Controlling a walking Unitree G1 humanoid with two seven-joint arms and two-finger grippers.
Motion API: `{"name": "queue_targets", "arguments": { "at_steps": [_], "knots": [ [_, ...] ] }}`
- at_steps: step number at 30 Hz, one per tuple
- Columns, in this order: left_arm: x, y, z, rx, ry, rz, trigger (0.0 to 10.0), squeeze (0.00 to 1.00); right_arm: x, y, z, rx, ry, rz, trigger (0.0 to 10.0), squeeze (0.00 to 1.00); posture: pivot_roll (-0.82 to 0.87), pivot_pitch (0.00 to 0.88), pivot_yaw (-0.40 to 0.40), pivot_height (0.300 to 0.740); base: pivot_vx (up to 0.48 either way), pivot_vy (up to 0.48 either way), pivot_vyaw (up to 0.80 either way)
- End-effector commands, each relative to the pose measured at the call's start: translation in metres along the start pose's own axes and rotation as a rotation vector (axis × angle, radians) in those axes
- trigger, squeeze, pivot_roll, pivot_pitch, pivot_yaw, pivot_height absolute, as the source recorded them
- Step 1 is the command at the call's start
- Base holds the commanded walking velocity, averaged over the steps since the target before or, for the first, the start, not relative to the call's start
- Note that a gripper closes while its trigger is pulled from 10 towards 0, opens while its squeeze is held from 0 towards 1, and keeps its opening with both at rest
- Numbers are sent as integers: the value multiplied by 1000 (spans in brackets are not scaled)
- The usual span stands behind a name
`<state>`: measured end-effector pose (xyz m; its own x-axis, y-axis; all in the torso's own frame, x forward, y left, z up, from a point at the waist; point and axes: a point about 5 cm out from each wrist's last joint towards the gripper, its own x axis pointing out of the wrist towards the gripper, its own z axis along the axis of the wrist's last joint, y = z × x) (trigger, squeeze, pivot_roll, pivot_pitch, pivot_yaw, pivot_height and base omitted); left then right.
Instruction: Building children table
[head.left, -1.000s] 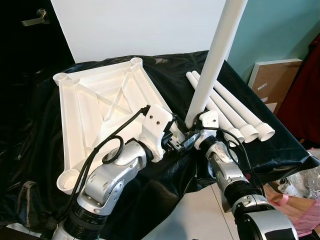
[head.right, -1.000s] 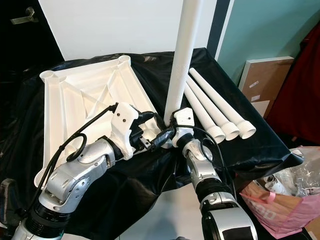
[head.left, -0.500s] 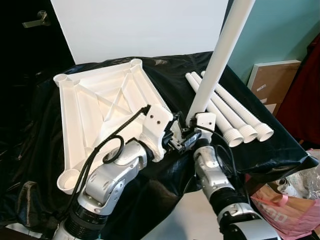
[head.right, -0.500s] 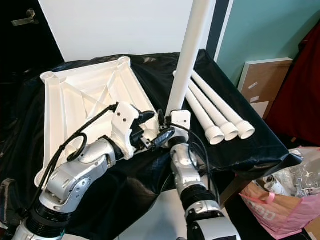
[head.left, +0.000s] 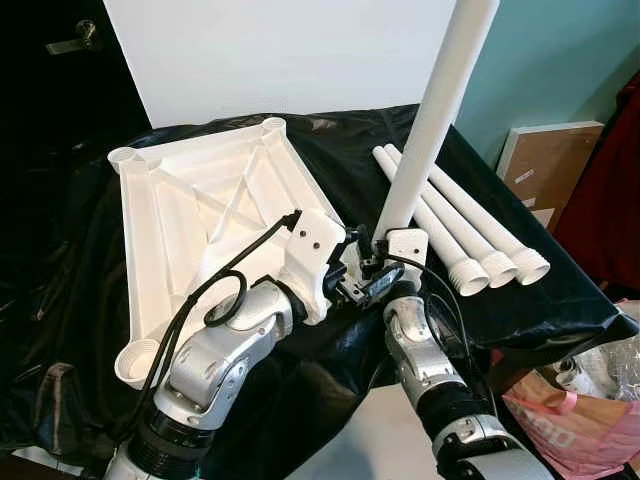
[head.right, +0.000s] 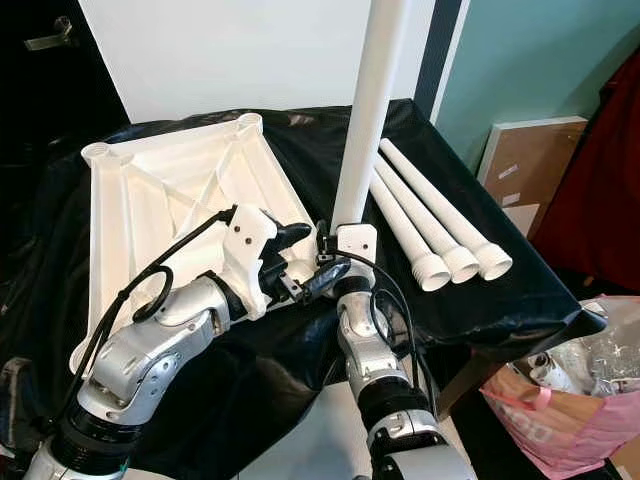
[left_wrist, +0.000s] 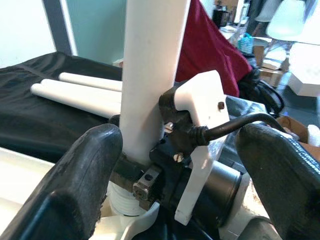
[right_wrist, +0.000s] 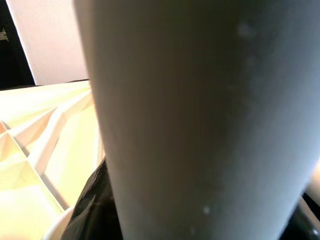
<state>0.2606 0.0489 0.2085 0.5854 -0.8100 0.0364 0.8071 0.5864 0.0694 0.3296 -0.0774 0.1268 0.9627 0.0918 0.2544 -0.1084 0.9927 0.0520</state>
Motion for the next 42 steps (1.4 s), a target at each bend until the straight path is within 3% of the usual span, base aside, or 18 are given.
{"name": "queue_targets", "arguments": {
  "at_steps": [1, 5, 10, 15, 19, 20, 31, 32, 42],
  "knots": [
    [0, 4, 4, 12, -12, 6, 10000, 0, -3, 0, -2, -26, 17, 5, 10000, 0, 32, 29, -28, 740, 0, 0, 0],
    [-1, 8, 5, 21, -14, 16, 10000, 0, 6, -2, 21, -43, -72, 4, 10000, 0, 26, 28, -29, 740, 0, 0, 0],
    [0, 10, 6, 30, -15, 17, 10000, 0, 10, -5, 35, -31, -111, -4, 10000, 0, 23, 34, -33, 740, 0, 0, 0],
    [1, 15, 10, 47, -24, 21, 10000, 0, 16, -8, 45, -2, -110, 18, 10000, 0, 21, 40, -33, 740, 0, 0, 0],
    [3, 19, 14, 47, -39, 16, 10000, 0, 19, -12, 47, -3, -72, 104, 10000, 0, 12, 44, -30, 740, 0, 0, 0],
    [4, 21, 16, 39, -50, 10, 10000, 1000, 20, -13, 46, -3, -52, 170, 10000, 0, 6, 45, -29, 740, 0, 0, 0],
    [7, 29, 27, 69, -79, -18, 10000, 1000, 17, -36, 46, -69, 39, 422, 10000, 0, -12, 44, -24, 740, 0, 0, 0],
    [6, 31, 27, 88, -76, -24, 10000, 0, 16, -42, 47, -81, 53, 465, 10000, 0, -13, 42, -24, 740, 0, 0, 0],
    [5, 28, 29, 102, -67, -100, 10000, 0, 9, -58, 48, -118, 124, 693, 10000, 0, -9, 36, -27, 740, 0, 0, 0]
  ]
}}
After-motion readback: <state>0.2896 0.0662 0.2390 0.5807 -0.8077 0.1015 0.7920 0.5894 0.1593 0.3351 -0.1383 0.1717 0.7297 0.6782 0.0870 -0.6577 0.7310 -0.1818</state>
